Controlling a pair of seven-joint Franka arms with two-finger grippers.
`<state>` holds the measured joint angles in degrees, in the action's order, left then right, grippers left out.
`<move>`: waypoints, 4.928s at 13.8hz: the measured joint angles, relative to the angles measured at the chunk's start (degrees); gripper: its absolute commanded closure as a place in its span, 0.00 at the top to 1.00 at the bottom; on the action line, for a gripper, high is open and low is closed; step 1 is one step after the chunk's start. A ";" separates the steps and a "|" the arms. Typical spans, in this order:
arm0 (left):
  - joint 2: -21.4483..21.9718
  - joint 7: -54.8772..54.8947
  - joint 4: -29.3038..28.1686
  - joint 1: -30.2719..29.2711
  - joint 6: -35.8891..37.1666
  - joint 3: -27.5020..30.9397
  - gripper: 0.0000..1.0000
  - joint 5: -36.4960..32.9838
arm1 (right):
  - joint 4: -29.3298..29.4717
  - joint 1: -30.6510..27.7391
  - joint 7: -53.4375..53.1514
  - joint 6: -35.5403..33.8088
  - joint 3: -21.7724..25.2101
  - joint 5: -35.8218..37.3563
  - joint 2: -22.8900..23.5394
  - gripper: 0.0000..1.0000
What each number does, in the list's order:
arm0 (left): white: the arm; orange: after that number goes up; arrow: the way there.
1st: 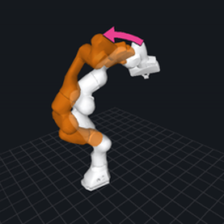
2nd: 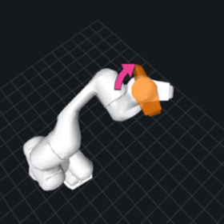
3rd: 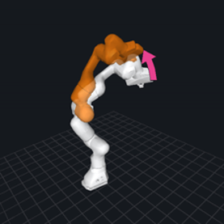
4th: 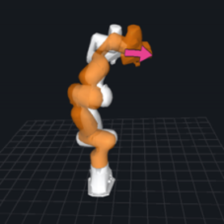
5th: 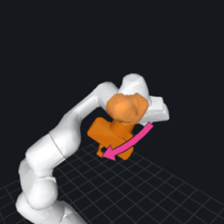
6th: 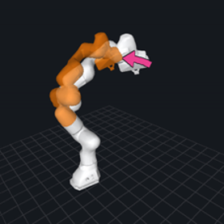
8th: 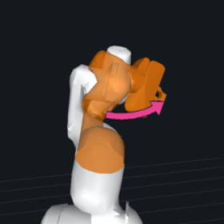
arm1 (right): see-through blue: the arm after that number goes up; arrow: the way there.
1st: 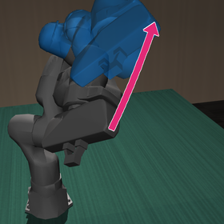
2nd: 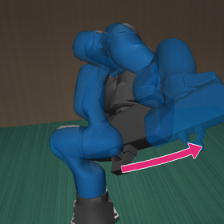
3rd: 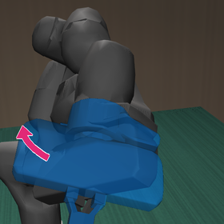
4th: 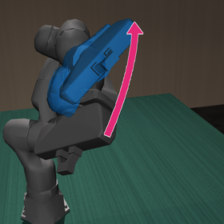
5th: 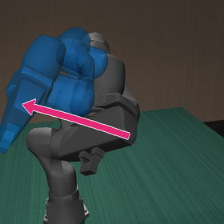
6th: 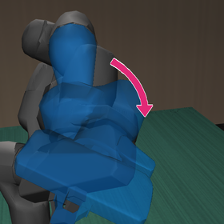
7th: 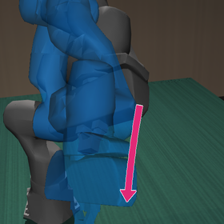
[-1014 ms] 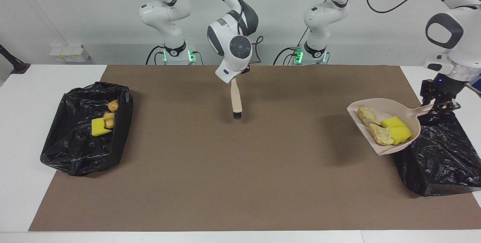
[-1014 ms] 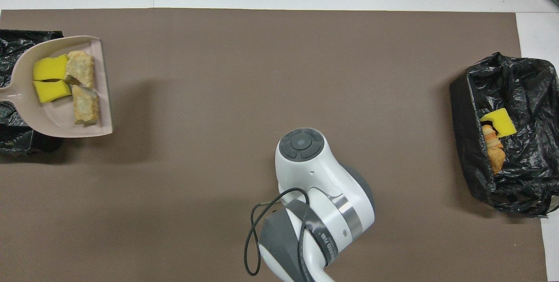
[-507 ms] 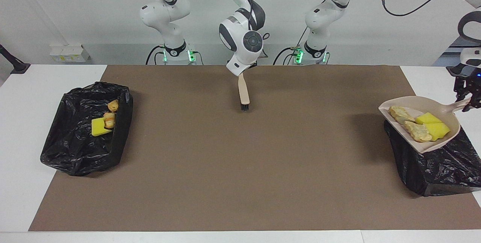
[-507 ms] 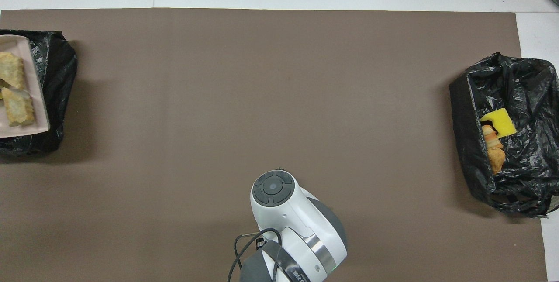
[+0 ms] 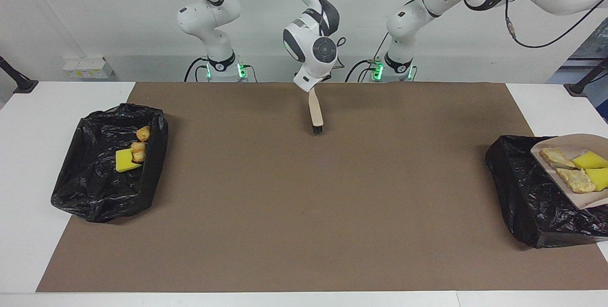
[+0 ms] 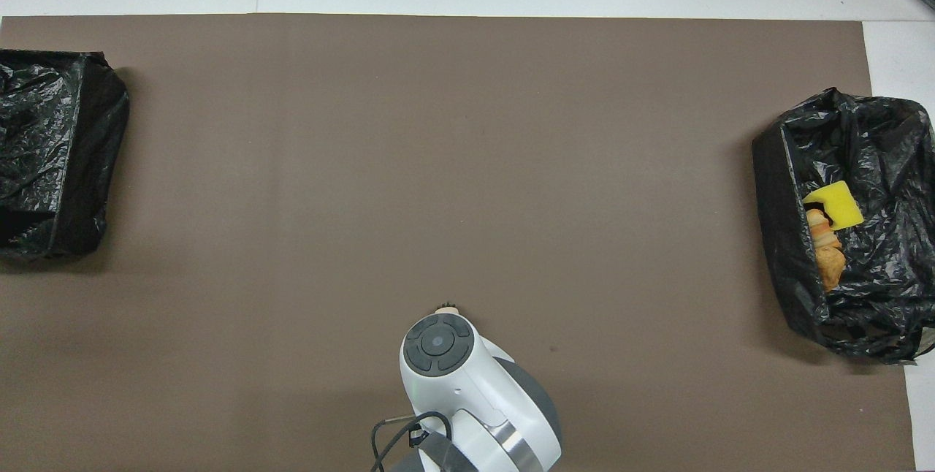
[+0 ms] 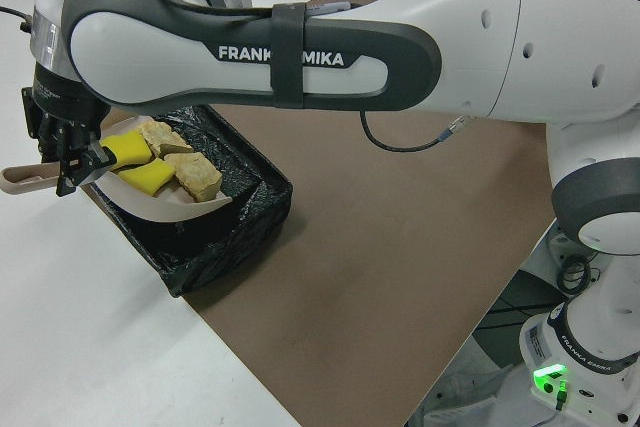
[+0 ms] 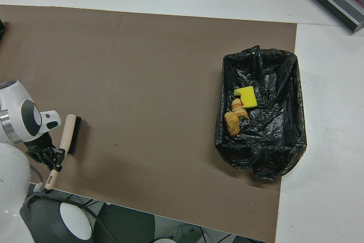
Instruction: Sweep and dump trash in bin
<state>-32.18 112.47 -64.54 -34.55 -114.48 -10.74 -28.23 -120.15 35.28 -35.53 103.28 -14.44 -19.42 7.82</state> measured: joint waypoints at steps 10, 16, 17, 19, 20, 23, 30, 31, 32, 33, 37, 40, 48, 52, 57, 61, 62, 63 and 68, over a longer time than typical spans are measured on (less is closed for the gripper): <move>1.45 1.19 1.53 2.71 0.00 0.22 0.00 -11.98 | -0.98 -1.05 -1.10 2.00 0.79 -1.59 -1.27 1.00; 5.45 1.63 0.81 5.63 0.85 -0.05 0.00 -13.12 | 10.22 -16.78 5.89 -8.87 1.36 2.61 -1.53 1.00; 5.77 1.63 0.26 6.54 1.73 -0.24 0.00 -12.95 | 12.01 -19.19 8.54 -10.27 1.41 3.59 -1.57 1.00; 6.72 1.45 -2.13 8.75 3.38 -0.57 0.00 -10.59 | 15.17 -23.79 13.91 -11.69 1.47 5.69 -1.63 1.00; 7.46 0.80 -4.02 9.96 4.12 -0.66 0.00 -8.83 | 16.45 -25.94 16.86 -11.86 1.49 7.00 -1.63 1.00; 10.20 -4.07 -11.13 14.43 5.75 -0.94 0.00 -5.51 | 20.13 -31.98 25.69 -11.89 1.52 12.04 -1.64 1.00; 12.49 -40.71 -25.07 28.79 9.08 -1.27 0.00 1.95 | 23.95 -39.41 31.86 -12.04 1.58 17.79 -1.73 1.00; 12.54 -46.22 -26.42 31.43 9.18 -1.28 0.00 3.71 | 23.98 -39.51 31.86 -12.04 1.62 18.54 -1.72 1.00; 12.61 -51.04 -27.41 33.77 9.27 -1.29 0.00 5.95 | 24.04 -39.53 31.86 -12.04 1.67 19.22 -1.74 1.00; 12.73 -56.09 -28.16 35.85 9.30 -1.28 0.00 8.04 | 24.13 -39.58 31.86 -12.04 1.70 19.88 -1.85 1.00; 13.48 -80.30 -30.19 44.39 9.28 -1.32 0.00 13.23 | 24.37 -37.54 32.39 -12.06 6.66 21.77 -3.86 1.00; 13.48 -102.30 -31.04 50.37 8.97 -1.34 0.00 18.92 | 27.27 -35.26 39.03 -12.87 14.31 21.78 -4.90 1.00; 12.37 -132.42 -32.82 58.65 2.67 -1.27 0.00 27.41 | 32.87 -34.97 40.51 -19.57 16.68 21.50 -7.01 1.00; 11.22 -141.08 -32.91 61.63 0.91 -1.25 0.00 28.17 | 32.61 -34.24 39.43 -19.86 16.27 20.41 -7.94 1.00; 8.76 -144.28 -32.92 63.94 -2.61 -1.03 1.00 28.18 | 32.54 -34.40 39.42 -19.86 16.43 19.37 -7.93 1.00; 9.87 -144.28 -32.61 62.55 -2.49 0.39 1.00 28.18 | 32.53 -34.42 39.39 -19.80 16.47 19.36 -7.93 1.00; 10.66 -144.23 -32.58 60.81 -1.78 0.63 1.00 28.18 | 32.53 -34.45 39.29 -19.68 16.50 19.35 -7.93 1.00; 11.65 -142.73 -32.54 58.34 0.05 0.76 1.00 28.11 | 32.51 -34.51 38.84 -19.39 16.54 19.35 -7.93 1.00; 17.64 -127.18 -32.72 46.32 5.10 1.26 1.00 28.03 | 32.48 -34.93 33.29 -18.39 16.70 19.36 -7.91 1.00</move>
<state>-14.54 -14.71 -97.26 11.77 -109.38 -9.48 -0.20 -87.68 0.36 -2.24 84.89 2.26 -0.06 -0.09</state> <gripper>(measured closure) 0.000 0.000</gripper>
